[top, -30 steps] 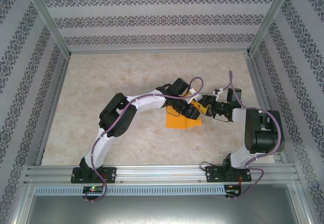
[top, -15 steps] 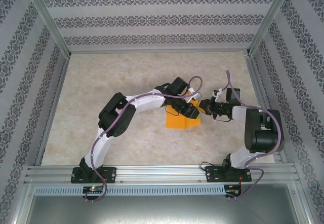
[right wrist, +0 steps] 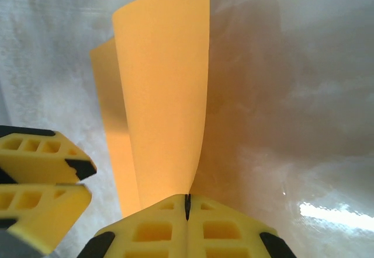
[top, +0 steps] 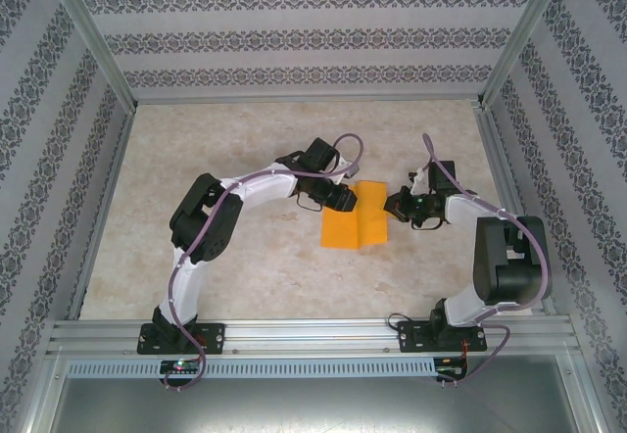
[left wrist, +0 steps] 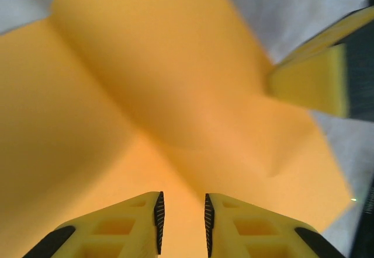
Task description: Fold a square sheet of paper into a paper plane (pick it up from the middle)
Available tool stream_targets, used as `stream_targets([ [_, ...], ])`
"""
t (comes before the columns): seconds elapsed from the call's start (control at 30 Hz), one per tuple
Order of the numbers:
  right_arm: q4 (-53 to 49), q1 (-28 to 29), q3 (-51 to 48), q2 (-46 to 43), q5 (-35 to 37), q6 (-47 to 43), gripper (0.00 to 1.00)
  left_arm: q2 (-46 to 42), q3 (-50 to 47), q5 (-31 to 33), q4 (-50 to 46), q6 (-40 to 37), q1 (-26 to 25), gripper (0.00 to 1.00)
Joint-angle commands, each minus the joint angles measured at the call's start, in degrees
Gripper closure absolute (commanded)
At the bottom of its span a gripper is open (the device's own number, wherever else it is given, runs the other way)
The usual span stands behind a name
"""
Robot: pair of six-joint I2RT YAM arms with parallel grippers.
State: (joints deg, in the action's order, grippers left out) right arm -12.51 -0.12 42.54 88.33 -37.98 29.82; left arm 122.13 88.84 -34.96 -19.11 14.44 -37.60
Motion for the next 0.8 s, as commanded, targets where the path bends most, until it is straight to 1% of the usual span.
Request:
stream_targets([
  [0.0,-6.3,1.2,2.3,-1.3,6.2,-2.8,1.0,0.0,-0.2,3.4,-1.1,0.3,0.2,0.73],
  [0.13,-10.1,2.4,3.6,-1.7,11.8,-4.8,1.0,1.7,0.5,3.1,-1.0,0.3,0.3,0.75],
  [0.5,-16.3,5.7,8.3,-1.2,19.6,-8.6,1.0,3.8,1.5,3.1,-3.2,-1.0,0.3,0.76],
  [0.6,-17.6,7.7,10.2,-0.6,21.7,-9.0,0.99,4.3,1.3,2.6,-2.9,-0.9,0.2,0.76],
  [0.7,-18.0,9.2,11.5,-0.1,22.1,-8.6,0.96,5.0,1.3,1.6,-2.4,-0.6,0.3,0.76],
  [0.77,-18.7,10.6,12.7,-0.2,23.4,-8.4,0.93,5.1,1.1,1.5,-2.4,-0.7,0.3,0.76],
])
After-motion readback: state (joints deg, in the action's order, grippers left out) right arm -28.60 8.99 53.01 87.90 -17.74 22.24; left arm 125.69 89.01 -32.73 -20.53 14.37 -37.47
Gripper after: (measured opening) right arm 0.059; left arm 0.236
